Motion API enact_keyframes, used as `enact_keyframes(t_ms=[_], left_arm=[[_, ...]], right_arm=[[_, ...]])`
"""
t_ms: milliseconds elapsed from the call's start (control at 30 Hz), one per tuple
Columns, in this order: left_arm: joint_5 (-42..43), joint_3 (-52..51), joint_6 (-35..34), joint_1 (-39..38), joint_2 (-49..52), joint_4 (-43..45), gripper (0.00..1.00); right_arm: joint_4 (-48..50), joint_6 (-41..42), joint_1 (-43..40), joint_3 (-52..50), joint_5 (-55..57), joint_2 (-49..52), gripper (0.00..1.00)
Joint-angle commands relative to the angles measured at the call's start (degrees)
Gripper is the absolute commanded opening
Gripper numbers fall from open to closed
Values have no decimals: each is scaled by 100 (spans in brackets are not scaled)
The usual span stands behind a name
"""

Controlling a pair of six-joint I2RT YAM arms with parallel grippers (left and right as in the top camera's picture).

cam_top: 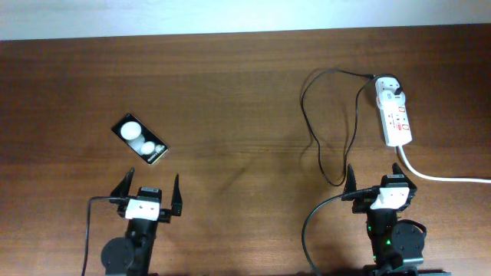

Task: Plug charger to phone and switch on socket
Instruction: 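Move the left gripper over the black phone and lower onto it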

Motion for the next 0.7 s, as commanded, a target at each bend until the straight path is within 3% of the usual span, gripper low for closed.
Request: enact_keyframes(t_ms=[0, 167, 300, 500, 667], left_arm=[[37, -42, -50, 39, -50, 549, 99], [-31, -37, -59, 39, -50, 1491, 99], [-754, 142, -376, 39, -50, 1764, 99], [-1340, 861, -400, 39, 258, 1611, 99], [-1353, 2083, -426, 39, 1513, 621, 99]], right_arm=[[-17, -39, -4, -52, -31, -48, 99], [-17, -39, -4, -52, -31, -48, 99], [-17, -39, -4, -52, -31, -48, 99], [-17, -39, -4, -52, -31, -48, 99], [-17, -39, -4, -52, -31, -48, 99]])
